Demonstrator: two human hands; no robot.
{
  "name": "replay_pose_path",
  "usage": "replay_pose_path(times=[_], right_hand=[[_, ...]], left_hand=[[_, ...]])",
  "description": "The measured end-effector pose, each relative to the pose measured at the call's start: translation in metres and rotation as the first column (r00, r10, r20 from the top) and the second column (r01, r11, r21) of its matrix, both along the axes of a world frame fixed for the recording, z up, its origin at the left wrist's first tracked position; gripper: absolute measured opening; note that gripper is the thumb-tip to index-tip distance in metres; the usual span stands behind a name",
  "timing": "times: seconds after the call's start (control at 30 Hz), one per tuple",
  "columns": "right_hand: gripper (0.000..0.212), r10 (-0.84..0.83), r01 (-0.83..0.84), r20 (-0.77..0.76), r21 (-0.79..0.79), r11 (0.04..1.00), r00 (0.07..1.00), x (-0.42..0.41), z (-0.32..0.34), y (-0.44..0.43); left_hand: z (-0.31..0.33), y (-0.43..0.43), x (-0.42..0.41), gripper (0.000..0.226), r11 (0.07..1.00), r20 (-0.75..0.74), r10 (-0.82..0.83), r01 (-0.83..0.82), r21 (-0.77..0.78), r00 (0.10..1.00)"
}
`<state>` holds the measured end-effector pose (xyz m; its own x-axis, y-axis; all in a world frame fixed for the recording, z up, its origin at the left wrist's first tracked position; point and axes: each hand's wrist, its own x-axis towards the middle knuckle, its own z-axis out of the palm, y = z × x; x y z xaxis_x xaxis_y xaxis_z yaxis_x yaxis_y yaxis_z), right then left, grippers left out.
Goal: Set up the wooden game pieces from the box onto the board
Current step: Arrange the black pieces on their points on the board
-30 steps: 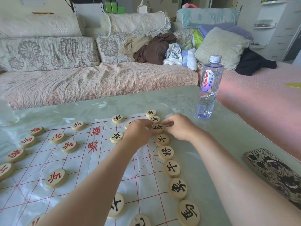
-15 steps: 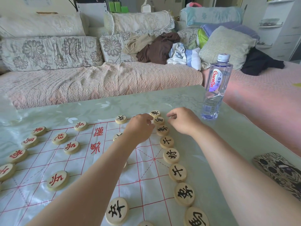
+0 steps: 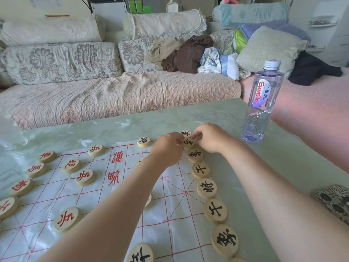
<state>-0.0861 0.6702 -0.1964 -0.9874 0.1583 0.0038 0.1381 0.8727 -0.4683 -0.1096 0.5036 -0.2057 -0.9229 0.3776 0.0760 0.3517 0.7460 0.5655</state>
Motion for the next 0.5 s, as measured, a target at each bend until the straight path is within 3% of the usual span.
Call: replay_pose_path(times=[0.07, 0.23, 0.5], right_hand=[[0.019, 0.012, -0.012, -0.009, -0.017, 1.0, 1.0, 0.0005, 0.0001, 0.0034], [0.024, 0.027, -0.028, -0.019, -0.068, 0.997, 0.999, 0.0019, -0.0041, 0.0062], [0.02, 0.009, -0.008, -0.029, 0.037, 0.999, 1.0, 0.0076, 0.0028, 0.0042]], left_hand=[[0.0001, -0.0007, -0.001, 0.037, 1.0, 0.004, -0.002, 0.002, 0.012, 1.0], [0.0, -0.0041, -0.0012, 0.033, 0.997, -0.104, 0.045, -0.051, -0.053, 0.994], [0.0024, 0.0024, -0.0003, 0.034, 1.0, -0.001, 0.015, -0.015, -0.026, 1.0]])
